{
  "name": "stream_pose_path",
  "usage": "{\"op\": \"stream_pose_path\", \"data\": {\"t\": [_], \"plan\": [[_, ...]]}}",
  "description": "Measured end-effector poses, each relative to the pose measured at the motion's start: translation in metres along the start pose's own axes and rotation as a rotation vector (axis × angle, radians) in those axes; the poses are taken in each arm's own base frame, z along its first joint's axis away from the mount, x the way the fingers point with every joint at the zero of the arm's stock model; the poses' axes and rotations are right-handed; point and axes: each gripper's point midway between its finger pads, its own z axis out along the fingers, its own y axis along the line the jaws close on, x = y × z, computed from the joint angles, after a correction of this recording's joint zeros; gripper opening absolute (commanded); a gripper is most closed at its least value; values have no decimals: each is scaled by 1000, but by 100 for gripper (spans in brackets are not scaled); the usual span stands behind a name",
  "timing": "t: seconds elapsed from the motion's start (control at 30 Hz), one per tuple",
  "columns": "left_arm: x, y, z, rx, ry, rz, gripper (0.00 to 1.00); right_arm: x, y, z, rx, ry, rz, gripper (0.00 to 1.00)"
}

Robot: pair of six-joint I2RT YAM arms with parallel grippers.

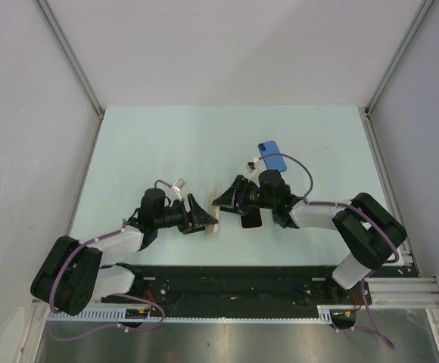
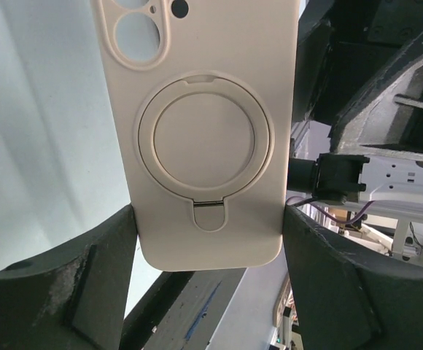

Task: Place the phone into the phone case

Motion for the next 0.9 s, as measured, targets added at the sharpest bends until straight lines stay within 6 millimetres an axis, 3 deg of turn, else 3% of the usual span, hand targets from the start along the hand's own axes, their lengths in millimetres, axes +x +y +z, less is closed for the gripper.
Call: {"op": "stream_pose_path", "data": {"t": [0.1,0.13,0.17,0.33,0.47,0.6,0.77,0.9], "plan": [[0,-2,0,12,-1,-1,70,2,2,3,-11,3,5,17],[0,-3,0,17,1,0,75,2,4,3,-16,4,6,5],[0,-4,0,20,1,2,80,3,4,4,-18,5,7,0],[0,-4,-3,7,-6,13,100,3,6,6,-20,0,2,0],[-4,0,-10,-74,-25,41,100,2,-2,8,45,-5,-15,1],[-24,-8,-23,-165,-94,114,100,-4,-15,8,197,-29,-60,4],[-54,-16,-52,-313,-237,201,100,-15,-14,7,360,-54,-162,7],[-72,-16,-80,-438,-357,236,100,-16,-22,19,474,-36,-221,12]]}}
